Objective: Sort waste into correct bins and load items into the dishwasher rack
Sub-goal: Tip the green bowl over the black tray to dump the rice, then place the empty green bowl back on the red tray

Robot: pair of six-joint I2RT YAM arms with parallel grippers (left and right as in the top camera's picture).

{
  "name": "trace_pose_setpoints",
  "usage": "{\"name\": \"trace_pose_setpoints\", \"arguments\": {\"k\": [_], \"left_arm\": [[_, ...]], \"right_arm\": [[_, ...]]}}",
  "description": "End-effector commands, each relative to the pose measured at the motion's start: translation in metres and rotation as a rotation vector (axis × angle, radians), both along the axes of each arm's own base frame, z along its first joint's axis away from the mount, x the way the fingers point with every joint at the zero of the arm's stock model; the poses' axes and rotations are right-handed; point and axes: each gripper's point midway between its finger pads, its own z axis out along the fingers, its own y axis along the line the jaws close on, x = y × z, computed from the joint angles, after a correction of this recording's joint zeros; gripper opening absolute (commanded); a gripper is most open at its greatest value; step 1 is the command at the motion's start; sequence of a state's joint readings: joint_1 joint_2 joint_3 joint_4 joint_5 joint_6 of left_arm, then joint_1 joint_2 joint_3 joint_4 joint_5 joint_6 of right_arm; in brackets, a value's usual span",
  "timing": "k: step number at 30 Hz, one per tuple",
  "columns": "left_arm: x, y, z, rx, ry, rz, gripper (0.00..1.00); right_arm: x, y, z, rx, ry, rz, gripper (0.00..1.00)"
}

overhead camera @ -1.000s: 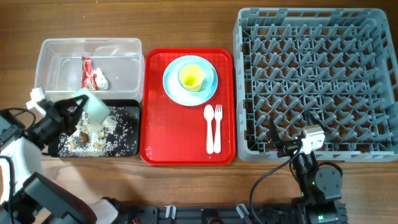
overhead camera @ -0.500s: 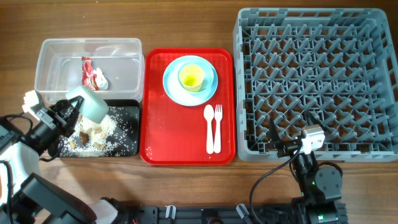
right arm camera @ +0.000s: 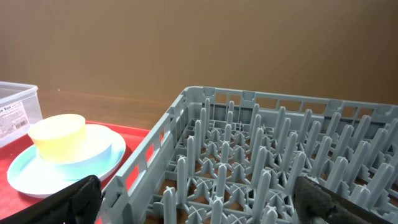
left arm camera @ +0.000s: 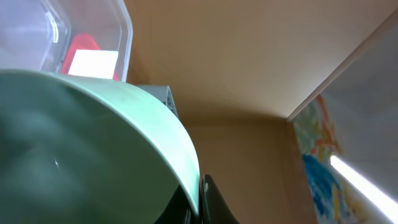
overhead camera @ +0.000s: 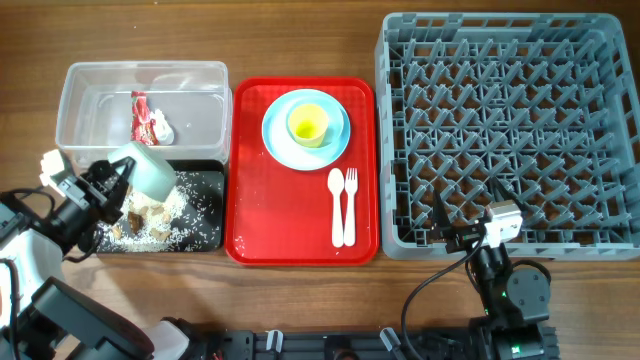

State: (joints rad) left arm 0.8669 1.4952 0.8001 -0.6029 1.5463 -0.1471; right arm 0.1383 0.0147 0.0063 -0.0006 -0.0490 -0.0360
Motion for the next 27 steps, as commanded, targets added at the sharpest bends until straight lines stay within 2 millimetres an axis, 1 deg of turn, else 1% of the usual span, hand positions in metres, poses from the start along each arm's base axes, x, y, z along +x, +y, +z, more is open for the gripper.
{"name": "trace_pose_setpoints", "arguments": {"k": [1,2,4,5,7,10,13,15,17,20,21,24,25,26,27], "left_arm": [[-0.002,0.002,0.002,-0.07,0.018,0.002,0.04],[-0.005,-0.002,0.002,-0.117,0.058,0.003,0.04],[-0.001,0.002,0.003,-0.024,-0.013,0.003,0.04],[0.001,0.005,-0.001,-0.002,-0.004,0.009,0.04],[0.0,0.003,-0.001,-0.049,0.03,0.007,0.04],[0.0,0.0,-0.001,-0.054,0.035,-0.001,0.04],[0.002,-0.013,-0.005,-0.03,0.079,-0.028,0.04],[0.005,-0.026,-0.011,0.002,0.158,-0.048,0.04],[0.007,-0.043,-0.016,0.065,0.225,-0.072,0.04],[0.008,-0.072,-0.017,0.179,0.295,-0.106,0.04],[0.009,-0.084,-0.017,0.24,0.319,-0.11,0.04],[0.007,-0.128,-0.018,0.438,0.36,-0.129,0.04],[0.003,-0.145,-0.02,0.514,0.363,-0.143,0.04],[0.0,-0.157,-0.023,0.574,0.36,-0.156,0.04],[-0.005,-0.177,-0.028,0.662,0.352,-0.187,0.04]], "right_arm": [[0.0,0.001,0.001,-0.009,-0.006,0.007,1.0],[0.0,0.001,0.001,-0.009,-0.006,0.007,1.0],[0.0,0.001,0.001,-0.009,-0.006,0.007,1.0],[0.0,0.001,0.001,-0.009,-0.006,0.007,1.0],[0.0,0.001,0.001,-0.009,-0.006,0.007,1.0],[0.0,0.001,0.001,-0.01,-0.007,0.007,1.0],[0.0,0.001,0.001,-0.009,-0.006,0.007,1.0],[0.0,0.001,0.001,-0.009,-0.006,0.007,1.0],[0.0,0.001,0.001,-0.009,-0.006,0.007,1.0],[0.0,0.001,0.001,-0.009,-0.006,0.007,0.99],[0.0,0.001,0.001,-0.009,-0.006,0.007,1.0],[0.0,0.001,0.001,-0.009,-0.006,0.007,1.0],[0.0,0.001,0.001,-0.009,-0.006,0.007,1.0],[0.0,0.001,0.001,-0.009,-0.006,0.007,1.0],[0.0,0.001,0.001,-0.009,-0.006,0.007,1.0]]}}
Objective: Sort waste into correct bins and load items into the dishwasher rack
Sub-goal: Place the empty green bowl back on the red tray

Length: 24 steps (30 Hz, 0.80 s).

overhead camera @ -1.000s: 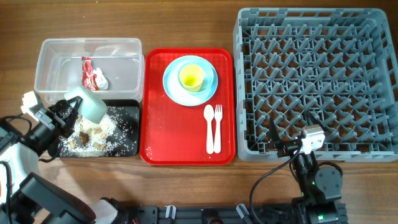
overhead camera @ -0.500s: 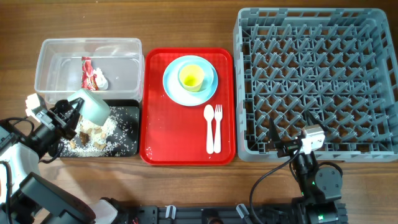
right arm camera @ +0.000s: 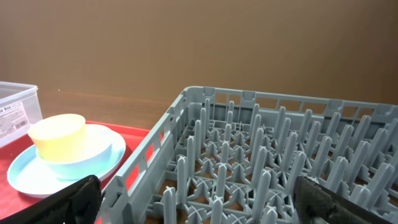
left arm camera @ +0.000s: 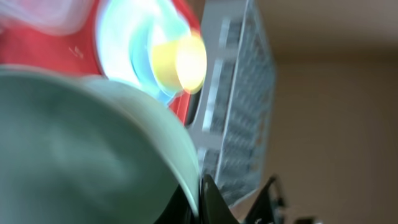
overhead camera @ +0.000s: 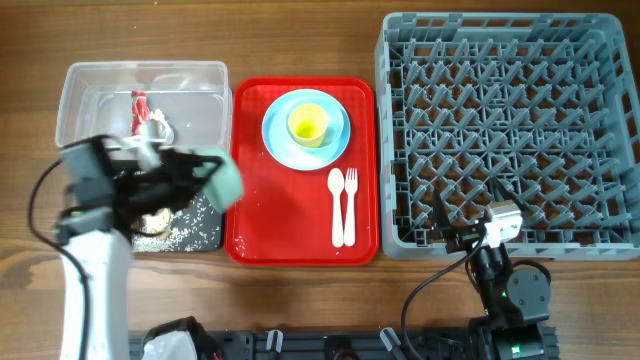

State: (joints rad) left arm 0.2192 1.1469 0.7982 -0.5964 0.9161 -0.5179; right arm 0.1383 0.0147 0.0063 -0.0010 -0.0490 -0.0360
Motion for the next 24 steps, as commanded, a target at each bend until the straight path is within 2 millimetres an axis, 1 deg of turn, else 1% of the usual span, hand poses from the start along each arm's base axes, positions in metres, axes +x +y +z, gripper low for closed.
{"name": "trace_pose_setpoints", "arguments": {"k": [1,2,3,4,8,10,12,15,18,21,24], "left_arm": [[-0.009,-0.038,-0.025,0.309,0.036,0.007,0.04],[-0.014,-0.05,-0.032,0.37,0.036,-0.024,0.04],[-0.027,-0.074,-0.049,0.496,0.036,-0.083,0.04],[-0.038,-0.093,-0.063,0.611,0.024,-0.126,0.04],[-0.049,-0.11,-0.089,0.786,0.007,-0.15,0.04],[-0.053,-0.118,-0.102,0.838,0.001,-0.181,0.04],[-0.054,-0.118,-0.118,0.877,0.031,-0.199,0.04],[-0.05,-0.109,-0.135,0.935,0.071,-0.189,0.04],[-0.044,-0.105,-0.137,0.953,0.069,-0.169,0.04],[-0.032,-0.103,-0.133,0.949,0.04,-0.122,0.04],[-0.027,-0.103,-0.132,0.938,0.03,-0.103,0.04]], "right_arm": [[0.0,0.001,0.001,-0.009,-0.007,0.007,1.0],[0.0,0.001,0.001,-0.009,-0.007,0.007,1.0],[0.0,0.001,0.001,-0.009,-0.007,0.007,1.0],[0.0,0.001,0.001,-0.009,-0.007,0.007,1.0],[0.0,0.001,0.001,-0.009,-0.007,0.007,1.0],[0.0,0.001,0.001,-0.009,-0.007,0.007,1.0],[0.0,0.001,0.001,-0.009,-0.007,0.007,1.0],[0.0,0.001,0.001,-0.009,-0.007,0.007,1.0],[0.0,0.001,0.001,-0.009,-0.007,0.007,1.0],[0.0,0.001,0.001,-0.009,-0.007,0.007,1.0],[0.0,0.001,0.001,-0.009,-0.007,0.007,1.0]]}}
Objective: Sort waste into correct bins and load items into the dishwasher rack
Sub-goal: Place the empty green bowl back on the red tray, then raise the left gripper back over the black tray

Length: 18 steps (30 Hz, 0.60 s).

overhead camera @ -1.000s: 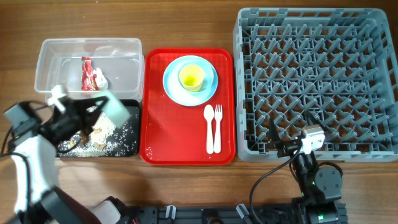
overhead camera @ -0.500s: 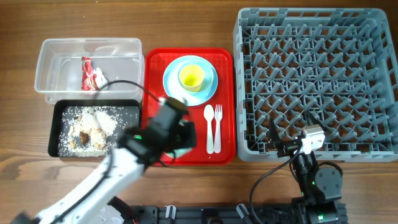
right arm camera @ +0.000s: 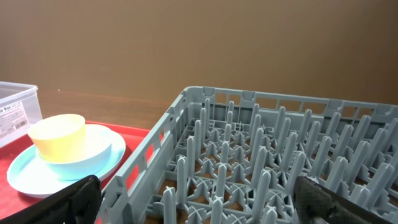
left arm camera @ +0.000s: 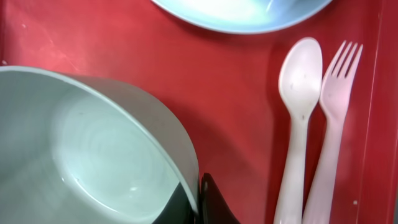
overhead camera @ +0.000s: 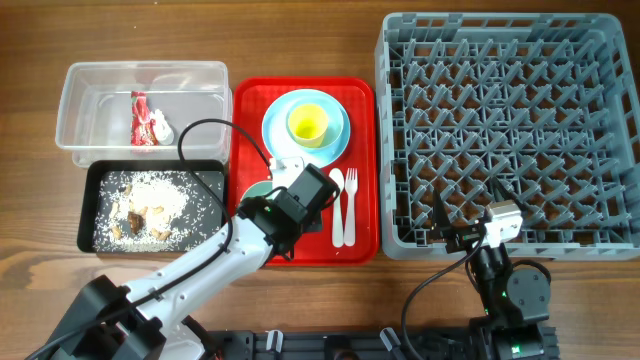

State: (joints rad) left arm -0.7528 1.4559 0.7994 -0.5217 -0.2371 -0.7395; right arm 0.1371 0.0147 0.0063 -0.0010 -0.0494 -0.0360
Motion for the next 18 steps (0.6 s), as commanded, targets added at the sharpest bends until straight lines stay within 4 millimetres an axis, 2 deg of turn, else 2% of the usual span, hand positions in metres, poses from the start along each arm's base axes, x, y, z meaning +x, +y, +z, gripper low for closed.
{"name": "trace_pose_setpoints", "arguments": {"k": [1,3,6,7,9,10,11,14,16,18], "left_arm": [[0.008,0.006,-0.001,0.019,-0.025,0.034,0.04],[0.008,0.007,-0.003,0.027,-0.024,0.036,0.04],[0.01,0.01,-0.002,0.041,-0.035,0.042,0.16],[0.01,0.01,-0.002,0.043,-0.036,0.043,0.23],[0.011,0.012,-0.002,0.051,-0.044,0.048,0.53],[0.012,0.014,-0.001,0.06,-0.052,0.053,0.62],[0.014,0.016,0.002,0.069,-0.066,0.06,0.65],[0.024,0.02,0.025,0.073,-0.126,0.088,0.7],[0.035,0.024,0.052,0.046,-0.178,0.116,0.74],[0.049,0.036,0.088,-0.002,-0.229,0.177,0.8]], "right_arm": [[0.0,0.001,0.001,-0.009,-0.007,0.008,1.0],[0.0,0.001,0.001,-0.009,-0.007,0.008,1.0],[0.0,0.001,0.001,-0.009,-0.007,0.008,1.0],[0.0,0.001,0.001,-0.009,-0.007,0.008,1.0],[0.0,0.001,0.001,-0.009,-0.007,0.008,1.0],[0.0,0.001,0.001,-0.009,-0.007,0.008,1.0],[0.0,0.001,0.001,-0.009,-0.007,0.008,1.0],[0.0,0.001,0.001,-0.009,-0.007,0.008,1.0],[0.0,0.001,0.001,-0.009,-0.007,0.008,1.0],[0.0,0.001,0.001,-0.009,-0.007,0.008,1.0]]}}
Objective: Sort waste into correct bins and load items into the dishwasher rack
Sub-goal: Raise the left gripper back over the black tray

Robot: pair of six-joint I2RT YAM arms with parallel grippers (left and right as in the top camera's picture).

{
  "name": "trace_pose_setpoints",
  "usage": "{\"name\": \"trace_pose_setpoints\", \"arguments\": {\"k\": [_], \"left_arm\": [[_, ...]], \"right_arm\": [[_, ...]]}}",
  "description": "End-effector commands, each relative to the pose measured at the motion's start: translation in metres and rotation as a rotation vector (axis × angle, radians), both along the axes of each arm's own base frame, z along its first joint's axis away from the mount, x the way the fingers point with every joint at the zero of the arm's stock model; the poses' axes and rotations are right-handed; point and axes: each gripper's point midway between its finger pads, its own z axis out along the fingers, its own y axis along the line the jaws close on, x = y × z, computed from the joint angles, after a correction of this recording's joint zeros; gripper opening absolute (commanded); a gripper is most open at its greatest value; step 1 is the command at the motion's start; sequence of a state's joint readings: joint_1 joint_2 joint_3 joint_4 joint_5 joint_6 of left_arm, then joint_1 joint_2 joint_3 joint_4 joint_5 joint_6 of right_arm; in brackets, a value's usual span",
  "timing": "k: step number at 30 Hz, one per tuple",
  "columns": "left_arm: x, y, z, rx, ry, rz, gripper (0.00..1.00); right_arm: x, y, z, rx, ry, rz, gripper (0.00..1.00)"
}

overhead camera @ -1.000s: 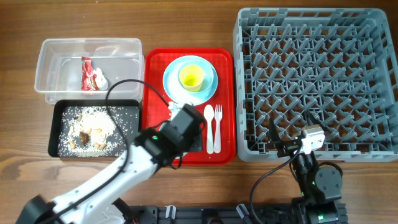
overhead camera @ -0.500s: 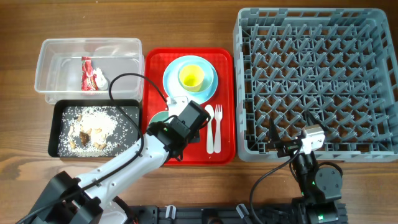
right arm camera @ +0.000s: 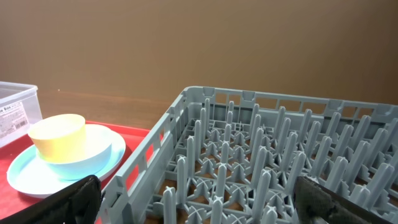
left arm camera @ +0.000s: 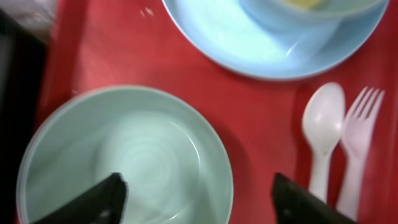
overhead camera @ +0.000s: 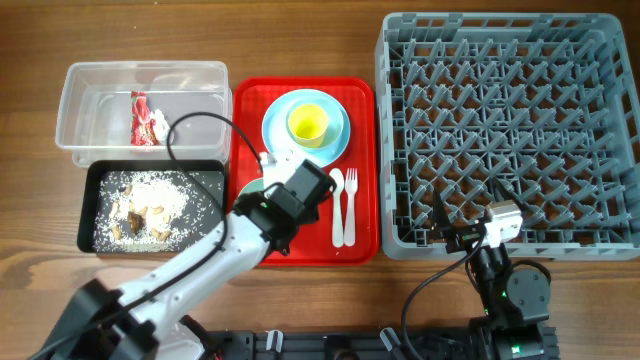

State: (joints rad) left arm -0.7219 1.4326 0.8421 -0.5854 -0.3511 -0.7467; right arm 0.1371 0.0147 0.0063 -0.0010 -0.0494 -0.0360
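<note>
A pale green bowl (left arm camera: 124, 155) stands upright and empty on the left part of the red tray (left arm camera: 249, 106), partly hidden under my left arm in the overhead view (overhead camera: 250, 188). My left gripper (left arm camera: 196, 202) hangs open just above it, one fingertip over the bowl and the other over the tray. A blue plate (overhead camera: 283, 140) with a yellow cup (overhead camera: 307, 122) sits at the tray's back. A white spoon (overhead camera: 337, 205) and fork (overhead camera: 350, 205) lie to the right. My right gripper (right arm camera: 205, 199) is open at the front edge of the grey dishwasher rack (overhead camera: 510, 130).
A clear bin (overhead camera: 145, 100) holding a red wrapper (overhead camera: 142, 118) stands at the back left. In front of it lies a black tray (overhead camera: 205, 215) with rice and food scraps. The left arm's cable loops over that tray's right end.
My left gripper was shut on the green bowl's rim low over the red tray. It is now open and higher, and the bowl rests free on the tray. The right arm is unchanged.
My left gripper held the green bowl tilted over the black scrap tray. Then it held the bowl near the red tray's left edge, then low over that tray beside the spoon. Now the bowl stands there, let go. The right gripper stayed open at the rack.
</note>
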Motion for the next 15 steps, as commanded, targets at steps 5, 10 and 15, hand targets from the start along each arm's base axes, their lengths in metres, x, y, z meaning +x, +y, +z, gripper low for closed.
{"name": "trace_pose_setpoints", "arguments": {"k": [5,10,15], "left_arm": [[0.056,0.075,0.127,-0.116,-0.281,0.251,0.93],[0.061,0.125,0.128,-0.094,-0.286,0.394,1.0],[0.056,0.131,0.122,-0.074,-0.253,0.406,1.0]], "right_arm": [[0.0,0.001,0.001,-0.009,-0.007,0.008,1.0],[0.0,0.001,0.001,-0.009,-0.007,0.008,1.0],[-0.005,0.018,0.005,0.161,0.017,0.11,1.0]]}}
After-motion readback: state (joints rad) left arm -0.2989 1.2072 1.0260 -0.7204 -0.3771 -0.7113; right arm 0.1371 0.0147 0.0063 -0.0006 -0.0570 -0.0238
